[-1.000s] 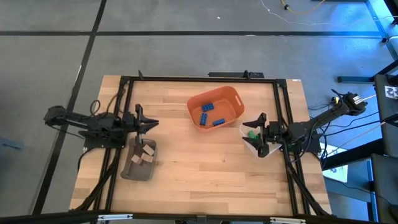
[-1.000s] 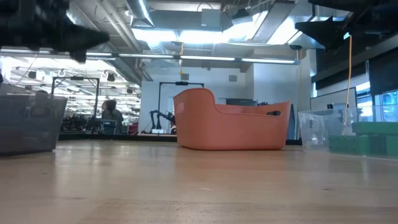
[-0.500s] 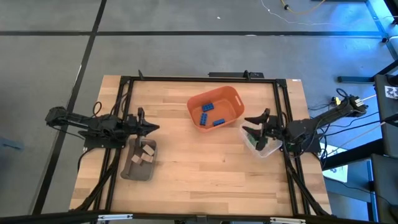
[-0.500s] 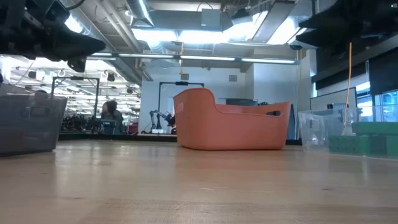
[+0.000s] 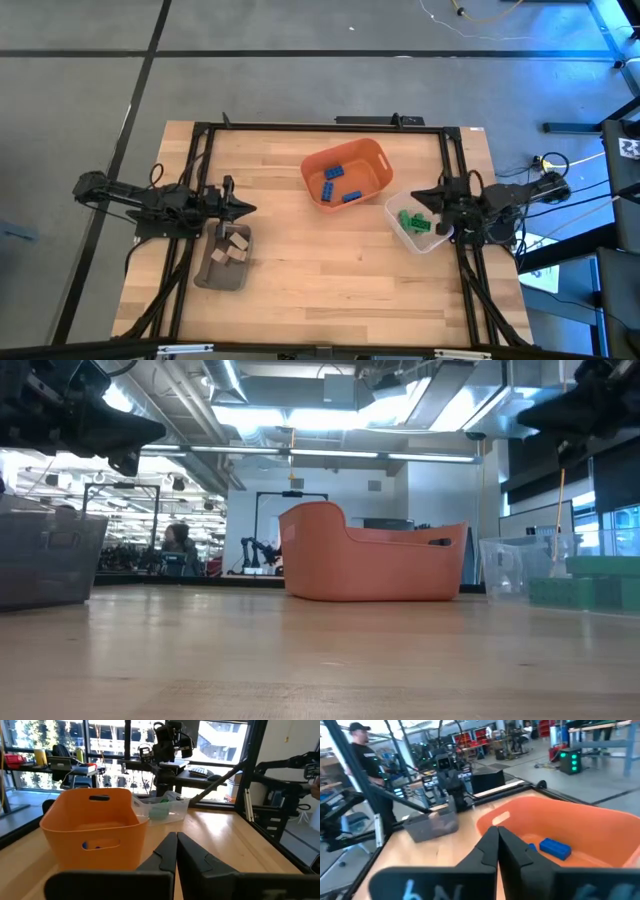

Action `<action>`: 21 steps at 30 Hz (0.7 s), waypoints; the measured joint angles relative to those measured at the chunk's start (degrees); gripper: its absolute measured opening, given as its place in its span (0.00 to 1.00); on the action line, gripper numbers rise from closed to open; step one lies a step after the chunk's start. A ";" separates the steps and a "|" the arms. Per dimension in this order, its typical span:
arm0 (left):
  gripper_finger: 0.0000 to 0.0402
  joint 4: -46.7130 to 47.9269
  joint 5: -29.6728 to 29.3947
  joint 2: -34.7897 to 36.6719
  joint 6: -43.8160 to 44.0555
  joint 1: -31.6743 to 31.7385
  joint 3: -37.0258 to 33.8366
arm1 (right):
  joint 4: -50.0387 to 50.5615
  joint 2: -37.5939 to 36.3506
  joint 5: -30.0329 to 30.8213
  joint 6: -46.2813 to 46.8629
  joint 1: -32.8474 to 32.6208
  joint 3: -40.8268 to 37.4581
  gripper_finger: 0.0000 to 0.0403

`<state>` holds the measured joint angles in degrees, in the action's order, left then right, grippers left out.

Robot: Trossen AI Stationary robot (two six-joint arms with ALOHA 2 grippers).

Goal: Sort & place blocks by color
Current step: Return to Home Position

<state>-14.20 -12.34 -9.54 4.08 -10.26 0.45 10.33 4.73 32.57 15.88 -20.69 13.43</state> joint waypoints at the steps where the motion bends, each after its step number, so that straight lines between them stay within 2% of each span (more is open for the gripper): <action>1: 0.00 0.02 0.00 0.00 0.00 0.00 0.00 | 2.09 -2.38 -0.89 0.01 0.15 0.00 0.01; 2: 0.00 0.02 0.02 -0.02 -0.04 0.00 0.00 | 4.08 -4.56 -1.17 0.39 0.30 -0.01 0.01; 5: 0.01 0.25 -0.01 -0.16 -0.11 0.00 0.00 | 3.74 -4.36 -0.02 0.87 0.80 -0.60 0.00; 11: 0.00 0.61 0.04 -0.17 -0.13 -0.02 0.00 | -10.44 -4.54 -6.59 -5.27 2.96 -7.55 0.00; 14: 0.01 0.85 0.01 -0.19 -0.15 -0.02 0.00 | -17.16 -4.51 -7.85 -4.86 4.01 -12.04 0.00; 21: 0.02 2.03 -0.40 -0.20 -0.17 0.00 0.00 | -16.60 -4.57 -9.27 -8.59 4.96 -13.03 0.00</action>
<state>-12.16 -12.73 -9.74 3.90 -10.26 0.45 -6.27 0.15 23.31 7.30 -15.73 0.40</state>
